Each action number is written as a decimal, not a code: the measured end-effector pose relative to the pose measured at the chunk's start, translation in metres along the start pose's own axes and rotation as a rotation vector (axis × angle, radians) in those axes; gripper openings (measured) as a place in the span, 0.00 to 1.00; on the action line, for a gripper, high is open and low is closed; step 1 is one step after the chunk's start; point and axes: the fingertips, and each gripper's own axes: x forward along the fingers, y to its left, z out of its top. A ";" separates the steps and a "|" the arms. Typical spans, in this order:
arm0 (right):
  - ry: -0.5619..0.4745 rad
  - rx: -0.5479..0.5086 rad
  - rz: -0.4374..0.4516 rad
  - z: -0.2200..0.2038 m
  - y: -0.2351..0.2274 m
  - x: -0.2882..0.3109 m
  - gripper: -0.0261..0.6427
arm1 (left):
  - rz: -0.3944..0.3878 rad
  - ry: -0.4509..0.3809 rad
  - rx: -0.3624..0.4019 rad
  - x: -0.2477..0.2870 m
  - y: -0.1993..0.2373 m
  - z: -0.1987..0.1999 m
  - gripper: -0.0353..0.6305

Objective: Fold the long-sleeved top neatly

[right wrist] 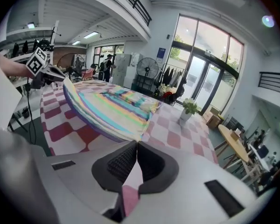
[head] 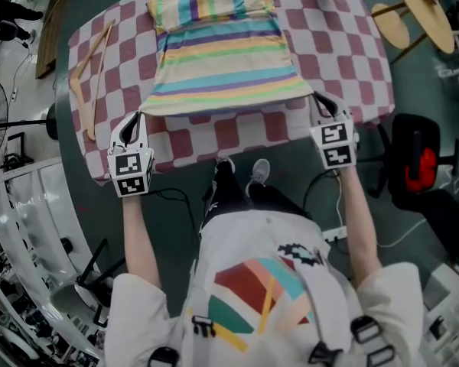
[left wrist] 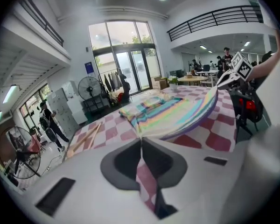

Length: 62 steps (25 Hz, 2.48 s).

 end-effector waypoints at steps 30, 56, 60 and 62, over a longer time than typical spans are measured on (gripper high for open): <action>0.093 -0.099 0.004 0.231 -0.164 0.342 0.06 | 0.158 0.098 -0.304 0.349 0.183 0.136 0.08; -0.268 0.299 -0.069 0.262 -0.099 0.196 0.39 | 0.095 -0.315 -0.373 0.203 0.130 0.214 0.26; -0.359 0.609 -0.016 0.235 -0.068 0.151 0.39 | 0.008 -0.416 -0.343 0.142 0.085 0.232 0.24; -0.363 0.800 0.038 0.210 -0.047 0.142 0.39 | -0.032 -0.418 -0.319 0.121 0.063 0.230 0.24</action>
